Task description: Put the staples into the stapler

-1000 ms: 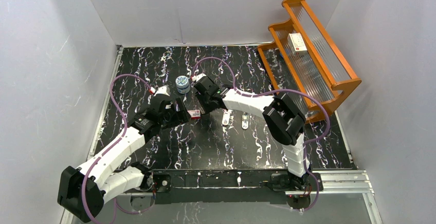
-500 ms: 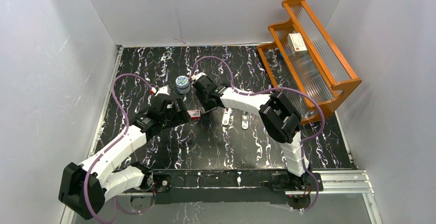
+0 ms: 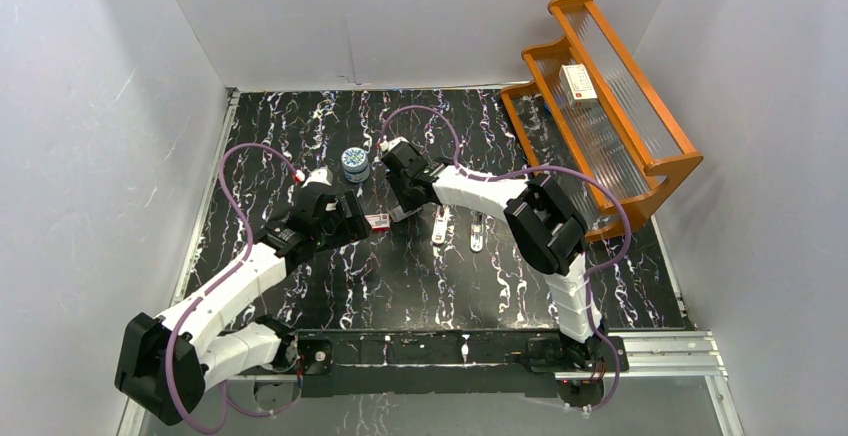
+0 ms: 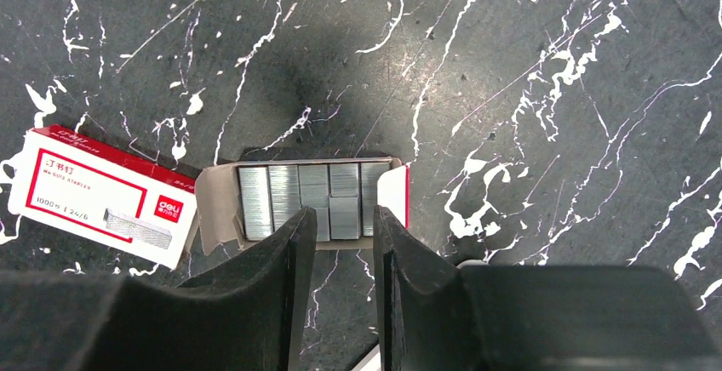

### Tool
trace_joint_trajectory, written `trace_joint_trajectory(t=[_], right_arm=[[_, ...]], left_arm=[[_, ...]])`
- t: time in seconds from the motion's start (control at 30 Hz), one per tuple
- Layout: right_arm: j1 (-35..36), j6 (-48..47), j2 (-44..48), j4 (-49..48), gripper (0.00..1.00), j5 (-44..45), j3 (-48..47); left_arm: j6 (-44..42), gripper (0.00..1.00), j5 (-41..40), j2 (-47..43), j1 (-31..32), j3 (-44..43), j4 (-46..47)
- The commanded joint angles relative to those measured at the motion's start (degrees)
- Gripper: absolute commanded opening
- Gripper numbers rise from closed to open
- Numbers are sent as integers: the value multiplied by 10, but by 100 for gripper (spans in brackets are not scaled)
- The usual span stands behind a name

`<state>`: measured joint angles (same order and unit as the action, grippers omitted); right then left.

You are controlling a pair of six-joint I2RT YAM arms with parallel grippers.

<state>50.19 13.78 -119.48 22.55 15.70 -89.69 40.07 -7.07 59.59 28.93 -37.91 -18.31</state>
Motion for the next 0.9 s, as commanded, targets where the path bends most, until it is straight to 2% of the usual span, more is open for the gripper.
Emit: trace_joint_trajectory(t=[0.0, 0.3, 0.8, 0.87], right_arm=[[-7, 8, 2, -15, 39, -2, -11], [-9, 24, -9, -8, 39, -4, -21], [-10, 110, -29, 17, 40, 23, -48], [-10, 112, -29, 19, 38, 23, -47]], left_arm=[[-2, 78, -8, -2, -4, 3, 7], [0, 78, -4, -3, -4, 7, 11], [0, 78, -2, -5, -4, 11, 14], [1, 78, -2, -6, -4, 12, 14]])
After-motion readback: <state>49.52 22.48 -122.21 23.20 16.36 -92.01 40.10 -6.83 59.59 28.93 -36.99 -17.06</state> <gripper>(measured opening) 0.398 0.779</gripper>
